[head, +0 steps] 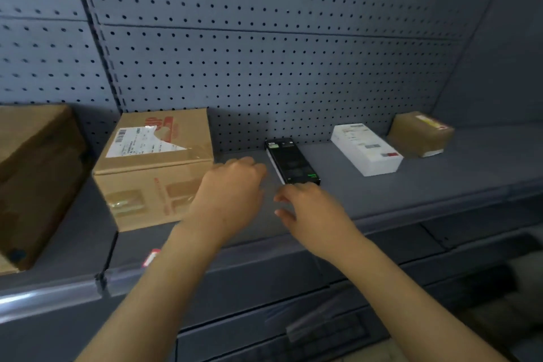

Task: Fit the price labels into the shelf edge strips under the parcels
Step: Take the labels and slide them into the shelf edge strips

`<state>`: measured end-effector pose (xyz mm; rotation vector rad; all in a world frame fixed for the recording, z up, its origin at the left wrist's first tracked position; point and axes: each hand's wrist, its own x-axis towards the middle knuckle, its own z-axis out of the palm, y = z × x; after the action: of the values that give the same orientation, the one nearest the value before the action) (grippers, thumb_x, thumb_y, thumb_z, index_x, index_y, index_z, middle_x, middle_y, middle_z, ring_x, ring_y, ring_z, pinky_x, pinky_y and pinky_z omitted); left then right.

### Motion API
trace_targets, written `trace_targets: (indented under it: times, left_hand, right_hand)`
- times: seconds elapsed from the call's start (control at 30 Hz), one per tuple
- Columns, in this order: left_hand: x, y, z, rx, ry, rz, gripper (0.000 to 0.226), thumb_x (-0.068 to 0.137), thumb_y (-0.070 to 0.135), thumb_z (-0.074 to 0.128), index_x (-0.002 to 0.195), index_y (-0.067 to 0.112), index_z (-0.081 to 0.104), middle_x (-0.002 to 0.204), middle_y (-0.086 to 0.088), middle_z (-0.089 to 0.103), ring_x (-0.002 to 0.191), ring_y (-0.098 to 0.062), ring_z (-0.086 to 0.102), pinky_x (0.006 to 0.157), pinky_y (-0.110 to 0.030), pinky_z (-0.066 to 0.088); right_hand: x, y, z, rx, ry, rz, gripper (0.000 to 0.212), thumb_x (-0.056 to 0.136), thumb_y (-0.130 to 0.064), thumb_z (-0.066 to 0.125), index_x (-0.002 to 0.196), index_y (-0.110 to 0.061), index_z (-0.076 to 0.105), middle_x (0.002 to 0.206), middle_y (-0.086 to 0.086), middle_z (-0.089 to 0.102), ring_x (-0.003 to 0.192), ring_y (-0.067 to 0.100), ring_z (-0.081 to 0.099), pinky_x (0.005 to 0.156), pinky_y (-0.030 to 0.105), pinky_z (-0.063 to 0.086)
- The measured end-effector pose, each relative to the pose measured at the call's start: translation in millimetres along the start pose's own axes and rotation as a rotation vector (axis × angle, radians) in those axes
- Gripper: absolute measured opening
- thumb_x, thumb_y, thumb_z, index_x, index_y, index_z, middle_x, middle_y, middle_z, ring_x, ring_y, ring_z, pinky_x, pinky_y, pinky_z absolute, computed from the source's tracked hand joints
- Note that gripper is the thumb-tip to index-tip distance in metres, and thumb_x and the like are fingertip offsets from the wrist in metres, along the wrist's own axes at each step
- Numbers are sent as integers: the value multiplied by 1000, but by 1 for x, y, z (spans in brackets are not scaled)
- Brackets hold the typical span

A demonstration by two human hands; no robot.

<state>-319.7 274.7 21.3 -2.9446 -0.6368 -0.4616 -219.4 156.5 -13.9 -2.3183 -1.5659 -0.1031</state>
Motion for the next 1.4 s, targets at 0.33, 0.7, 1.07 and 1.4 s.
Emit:
trace_targets:
  times: [0.33, 0.7, 1.07, 1.4]
  left_hand:
    - [94, 126, 15, -12, -52, 322, 32, 92, 26, 50, 124, 23, 54, 123, -2, 57, 109, -22, 55, 88, -34, 43]
    - [217, 255, 18, 52, -32, 333, 28, 94, 34, 51, 118, 22, 55, 119, 1, 58, 106, -19, 55, 86, -32, 46]
    - [306, 296, 58, 143, -47, 311, 24, 94, 25, 51, 117, 20, 56, 120, -3, 59, 105, -21, 56, 86, -33, 44]
    - [385, 291, 97, 184, 6, 290, 16, 92, 20, 53, 108, 19, 58, 109, -4, 60, 95, -22, 59, 72, -29, 40]
  right_hand:
    - [-58, 117, -45, -172, 17, 336, 28, 94, -28, 53, 118, -13, 54, 116, 11, 61, 108, 31, 51, 89, 39, 44]
    - [-56, 276, -128, -301, 142, 348, 28, 95, -26, 52, 118, -11, 54, 117, 12, 59, 111, 30, 49, 89, 39, 43]
    - [0, 371, -140, -271, 127, 286, 27, 96, -27, 48, 115, -10, 56, 118, 11, 59, 110, 28, 49, 86, 37, 43]
    - [78, 446, -141, -254, 124, 351, 25, 94, -21, 49, 117, -15, 57, 112, 6, 61, 107, 26, 51, 79, 32, 39]
